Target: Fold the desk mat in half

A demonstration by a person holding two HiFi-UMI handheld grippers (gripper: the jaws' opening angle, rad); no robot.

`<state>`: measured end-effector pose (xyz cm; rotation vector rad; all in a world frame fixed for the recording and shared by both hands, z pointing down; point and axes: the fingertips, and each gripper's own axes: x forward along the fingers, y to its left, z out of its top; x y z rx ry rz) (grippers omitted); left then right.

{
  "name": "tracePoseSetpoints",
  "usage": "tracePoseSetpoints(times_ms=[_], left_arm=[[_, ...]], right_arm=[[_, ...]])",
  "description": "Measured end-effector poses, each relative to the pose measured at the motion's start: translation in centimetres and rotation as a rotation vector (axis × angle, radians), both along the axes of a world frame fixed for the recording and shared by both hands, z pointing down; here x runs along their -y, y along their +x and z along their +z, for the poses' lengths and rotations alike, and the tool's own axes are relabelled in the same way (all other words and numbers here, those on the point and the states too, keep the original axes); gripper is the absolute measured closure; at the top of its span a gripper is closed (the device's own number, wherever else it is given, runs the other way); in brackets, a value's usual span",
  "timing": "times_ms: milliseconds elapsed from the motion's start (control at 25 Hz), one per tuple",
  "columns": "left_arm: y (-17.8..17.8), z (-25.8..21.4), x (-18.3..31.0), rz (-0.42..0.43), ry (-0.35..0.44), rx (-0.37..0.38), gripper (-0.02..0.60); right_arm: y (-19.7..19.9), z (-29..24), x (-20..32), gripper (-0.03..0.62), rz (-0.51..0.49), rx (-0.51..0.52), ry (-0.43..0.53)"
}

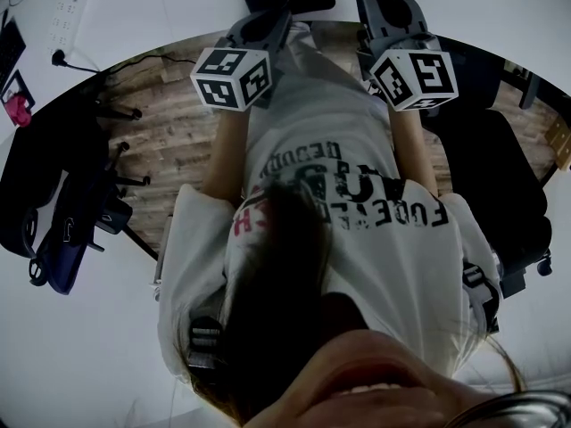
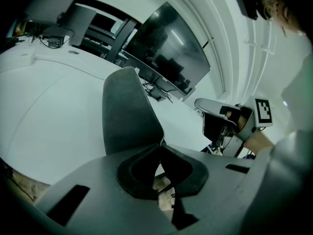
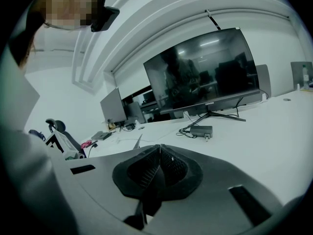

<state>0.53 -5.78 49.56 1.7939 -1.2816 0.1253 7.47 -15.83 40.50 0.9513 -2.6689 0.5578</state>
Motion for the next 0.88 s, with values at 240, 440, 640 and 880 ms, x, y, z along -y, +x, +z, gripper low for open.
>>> tracePoseSetpoints(times_ms=[240, 440, 640, 880], left_arm=[[1.9, 0.6, 0.7, 0.038, -0.033, -0.017, 0.568], [3.0, 0.5, 1.3, 0.069, -0.043, -0.026, 0.568], [3.4, 0.6, 1.5, 0.078, -0.049, -0.033, 0.568], [4.5, 0.6, 2.1, 0.103, -0.053, -0.043, 0.568]], right_arm=[[0.4, 0.0, 0.3, 0.594, 0.006, -0.001, -0.005], [0.8, 0.1, 0.6, 0.594, 0.02, -0.008, -0.007], [0.7, 0.1, 0.9, 0.594, 0.022, -0.008, -0.01], [0.9, 0.2, 1.3, 0.594, 0.035, -0.004, -0.014]])
